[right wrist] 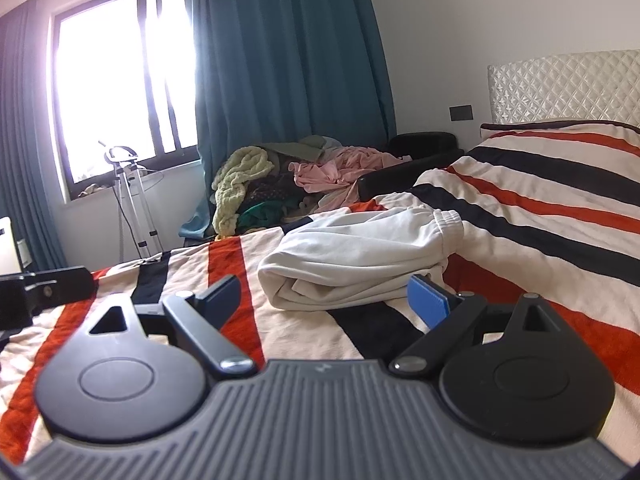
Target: Fold clothes
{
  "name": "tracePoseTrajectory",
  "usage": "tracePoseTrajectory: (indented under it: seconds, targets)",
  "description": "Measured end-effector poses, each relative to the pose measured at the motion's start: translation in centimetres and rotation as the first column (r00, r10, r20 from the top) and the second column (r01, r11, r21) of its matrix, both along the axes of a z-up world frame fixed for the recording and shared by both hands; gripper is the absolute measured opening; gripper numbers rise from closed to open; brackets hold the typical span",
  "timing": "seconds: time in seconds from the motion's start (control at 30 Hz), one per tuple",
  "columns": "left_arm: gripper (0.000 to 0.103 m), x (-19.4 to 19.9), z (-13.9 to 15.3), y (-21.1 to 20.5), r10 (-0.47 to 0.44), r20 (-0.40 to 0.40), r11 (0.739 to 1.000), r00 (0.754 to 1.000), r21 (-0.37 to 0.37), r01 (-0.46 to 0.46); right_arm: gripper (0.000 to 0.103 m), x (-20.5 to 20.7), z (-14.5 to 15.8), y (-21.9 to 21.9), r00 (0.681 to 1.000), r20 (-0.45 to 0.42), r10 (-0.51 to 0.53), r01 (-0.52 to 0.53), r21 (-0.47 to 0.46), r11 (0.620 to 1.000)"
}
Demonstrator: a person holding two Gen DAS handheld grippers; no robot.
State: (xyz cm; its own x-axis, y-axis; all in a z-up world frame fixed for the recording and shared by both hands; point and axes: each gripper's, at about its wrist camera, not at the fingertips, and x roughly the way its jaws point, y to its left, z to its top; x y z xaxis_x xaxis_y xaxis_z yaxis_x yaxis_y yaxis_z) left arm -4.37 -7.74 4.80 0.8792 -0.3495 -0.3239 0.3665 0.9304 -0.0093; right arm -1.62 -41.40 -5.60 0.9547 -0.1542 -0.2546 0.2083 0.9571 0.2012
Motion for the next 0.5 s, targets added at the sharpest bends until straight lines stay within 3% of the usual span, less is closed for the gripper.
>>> tracePoseTrajectory:
  seconds: [0.5]
  targets:
    - [0.103,-0.05,-0.35,-0.56,0.005,0.011,1.0,1.0,0.022,-0.006,0.092,0.28,-0.2,0.02,1.0,-0.019,-0.004,0.004,0.004,1.0]
